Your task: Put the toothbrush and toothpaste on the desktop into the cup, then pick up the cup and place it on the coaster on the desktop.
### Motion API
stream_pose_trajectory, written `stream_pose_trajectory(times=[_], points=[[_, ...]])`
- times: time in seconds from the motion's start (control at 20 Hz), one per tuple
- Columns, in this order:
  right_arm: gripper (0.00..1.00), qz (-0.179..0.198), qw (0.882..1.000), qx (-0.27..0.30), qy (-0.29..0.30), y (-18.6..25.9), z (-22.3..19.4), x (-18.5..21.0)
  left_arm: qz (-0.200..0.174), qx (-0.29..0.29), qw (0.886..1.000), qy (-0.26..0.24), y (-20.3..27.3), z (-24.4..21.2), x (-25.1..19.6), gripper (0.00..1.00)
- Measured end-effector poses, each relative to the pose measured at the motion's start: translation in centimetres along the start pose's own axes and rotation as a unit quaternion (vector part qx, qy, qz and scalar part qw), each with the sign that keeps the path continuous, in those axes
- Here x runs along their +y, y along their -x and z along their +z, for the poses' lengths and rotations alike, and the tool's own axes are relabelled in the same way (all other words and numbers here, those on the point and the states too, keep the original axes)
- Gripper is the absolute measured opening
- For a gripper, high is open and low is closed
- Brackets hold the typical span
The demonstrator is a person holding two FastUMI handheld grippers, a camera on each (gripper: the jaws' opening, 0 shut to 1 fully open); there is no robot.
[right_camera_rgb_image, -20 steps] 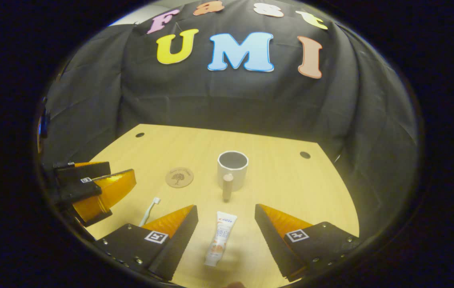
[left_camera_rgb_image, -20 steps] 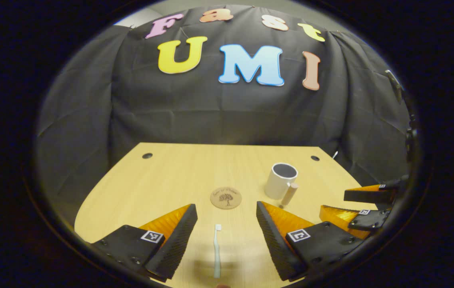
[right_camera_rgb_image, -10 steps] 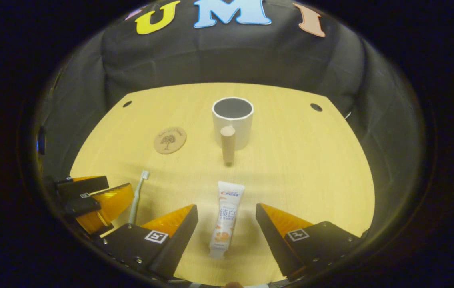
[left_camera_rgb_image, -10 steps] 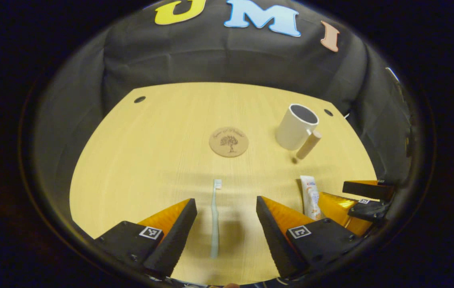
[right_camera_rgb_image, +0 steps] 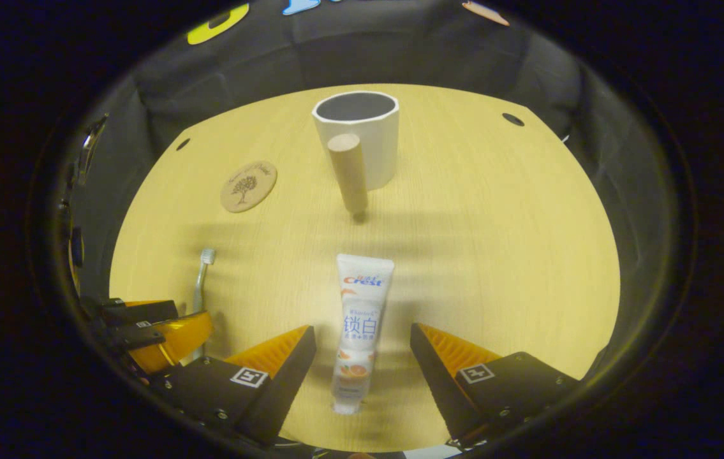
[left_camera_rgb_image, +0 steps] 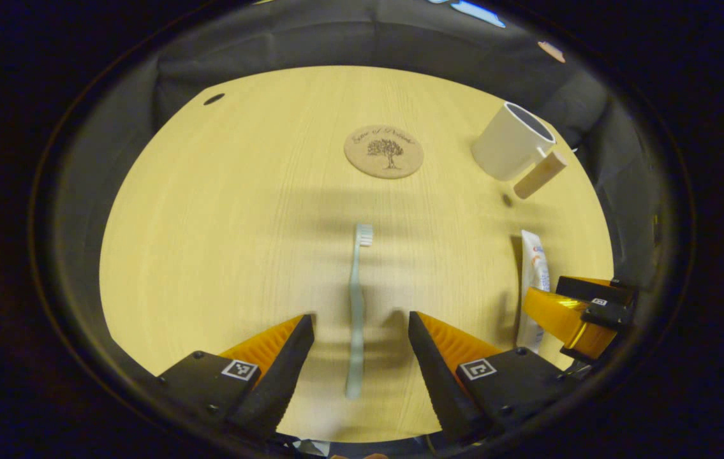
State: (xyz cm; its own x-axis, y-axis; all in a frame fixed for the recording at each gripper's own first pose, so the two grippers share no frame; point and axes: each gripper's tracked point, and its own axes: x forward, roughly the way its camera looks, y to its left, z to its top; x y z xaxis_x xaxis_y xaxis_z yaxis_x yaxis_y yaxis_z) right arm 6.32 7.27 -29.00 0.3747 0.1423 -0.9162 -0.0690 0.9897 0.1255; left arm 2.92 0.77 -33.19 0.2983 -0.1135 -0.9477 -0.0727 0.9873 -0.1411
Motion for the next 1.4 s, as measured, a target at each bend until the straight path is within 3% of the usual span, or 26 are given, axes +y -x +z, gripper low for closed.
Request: stream_pose_trajectory(times=[0.45,0.5,0.6,0.7,0.75,0.8,0.9,1.0,1.05,1.1,1.15,1.35,1.4], points=[[0.91,0.000,0.999,0.050,-0.003,-1.7,-0.7,0.1,0.025,0.043,0.998,-0.044,-1.4,-0.3,0.6,0.95],[0.81,-0.003,0.998,0.056,-0.003,-1.6,-0.9,-0.1,0.027,0.044,0.998,-0.044,-1.4,-0.3,0.6,0.91],[0.78,-0.010,0.998,0.057,0.000,-1.6,-0.8,-0.6,0.027,0.042,0.998,-0.044,-1.4,-0.3,0.4,0.82],[0.69,-0.012,0.998,0.066,0.000,-1.6,-1.1,-0.6,0.027,0.041,0.998,-0.045,-1.5,-0.3,0.6,0.73],[0.69,-0.014,0.998,0.067,0.003,-1.8,-1.2,-0.7,0.029,0.039,0.998,-0.040,-1.4,-0.2,0.8,0.73],[0.62,-0.022,0.997,0.067,0.003,-1.6,-1.2,-1.1,0.027,0.038,0.998,-0.041,-1.3,-0.3,0.5,0.57],[0.48,-0.022,0.998,0.066,0.000,-1.4,-1.2,-1.2,0.025,0.033,0.998,-0.047,-1.4,-0.1,0.5,0.58],[0.36,-0.021,0.998,0.065,-0.002,-1.6,-1.3,-1.4,0.020,0.033,0.998,-0.050,-1.4,-0.2,0.4,0.28],[0.34,-0.019,0.998,0.062,-0.001,-1.5,-1.3,-1.3,0.020,0.028,0.998,-0.051,-1.2,-0.5,0.8,0.28],[0.35,-0.017,0.998,0.061,-0.007,-1.5,-1.2,-1.4,0.016,0.026,0.998,-0.051,-1.2,-0.2,0.7,0.16],[0.30,-0.013,0.998,0.060,-0.010,-1.5,-1.4,-1.3,0.012,0.024,0.998,-0.054,-1.1,-0.2,0.7,0.16],[0.30,-0.001,0.998,0.052,-0.021,-1.3,-1.4,-1.3,0.011,0.023,0.998,-0.062,-1.2,-0.3,0.8,0.12],[0.23,0.004,0.998,0.053,-0.025,-1.3,-1.3,-1.3,0.011,0.019,0.998,-0.063,-1.1,-0.1,0.7,0.11]])
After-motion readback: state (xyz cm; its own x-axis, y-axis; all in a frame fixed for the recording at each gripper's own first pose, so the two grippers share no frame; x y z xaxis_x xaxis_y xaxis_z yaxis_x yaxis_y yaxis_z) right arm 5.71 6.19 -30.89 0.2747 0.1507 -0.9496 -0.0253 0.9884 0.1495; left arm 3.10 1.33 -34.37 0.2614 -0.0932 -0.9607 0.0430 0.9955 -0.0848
